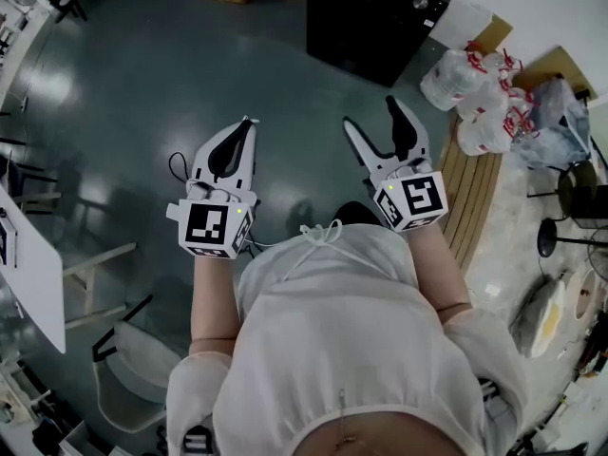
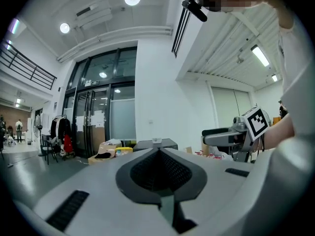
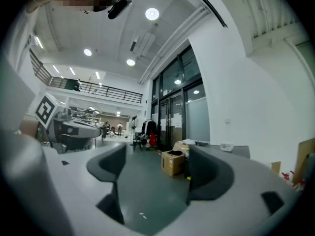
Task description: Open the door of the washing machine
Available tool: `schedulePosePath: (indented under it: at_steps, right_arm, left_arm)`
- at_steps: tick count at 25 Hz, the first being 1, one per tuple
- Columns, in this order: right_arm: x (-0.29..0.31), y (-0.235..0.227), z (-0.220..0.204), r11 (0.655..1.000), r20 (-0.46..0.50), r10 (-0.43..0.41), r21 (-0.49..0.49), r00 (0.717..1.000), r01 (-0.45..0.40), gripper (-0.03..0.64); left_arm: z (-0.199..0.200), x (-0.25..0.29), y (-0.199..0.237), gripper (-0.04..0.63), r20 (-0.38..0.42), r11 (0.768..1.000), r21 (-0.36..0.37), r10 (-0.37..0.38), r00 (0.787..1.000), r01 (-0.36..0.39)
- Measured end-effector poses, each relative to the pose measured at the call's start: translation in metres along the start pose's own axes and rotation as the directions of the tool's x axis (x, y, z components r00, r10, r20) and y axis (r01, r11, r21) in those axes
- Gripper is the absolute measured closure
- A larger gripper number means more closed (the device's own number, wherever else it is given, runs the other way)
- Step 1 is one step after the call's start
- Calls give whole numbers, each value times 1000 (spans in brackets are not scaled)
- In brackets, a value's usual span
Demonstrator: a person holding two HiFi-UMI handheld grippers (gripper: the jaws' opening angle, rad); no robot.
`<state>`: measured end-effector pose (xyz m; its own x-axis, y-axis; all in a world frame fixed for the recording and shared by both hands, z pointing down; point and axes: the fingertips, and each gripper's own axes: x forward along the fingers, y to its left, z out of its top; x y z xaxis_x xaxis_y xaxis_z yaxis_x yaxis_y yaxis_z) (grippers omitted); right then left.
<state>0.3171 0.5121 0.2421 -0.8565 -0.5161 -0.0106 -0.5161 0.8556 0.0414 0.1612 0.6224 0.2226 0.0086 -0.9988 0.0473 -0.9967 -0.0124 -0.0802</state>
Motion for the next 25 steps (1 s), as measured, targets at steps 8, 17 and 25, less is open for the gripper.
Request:
schedulePosePath:
  at_steps: [8, 17, 25]
  right_arm:
    - [58, -22, -16, 1000, -14, -18, 16, 1000, 18, 129]
    - [189, -64, -49, 996, -48, 64, 72, 997, -60, 130]
    - [342, -159, -60, 993, -86, 56, 109, 995, -46, 132]
  left_arm:
    - [-19, 24, 36, 574, -33, 998, -18, 60, 998, -60]
    - [-43, 113, 111, 574, -84, 990, -33, 131, 988, -134]
    - [-42, 275, 190, 574, -92, 992, -43, 117, 989, -121]
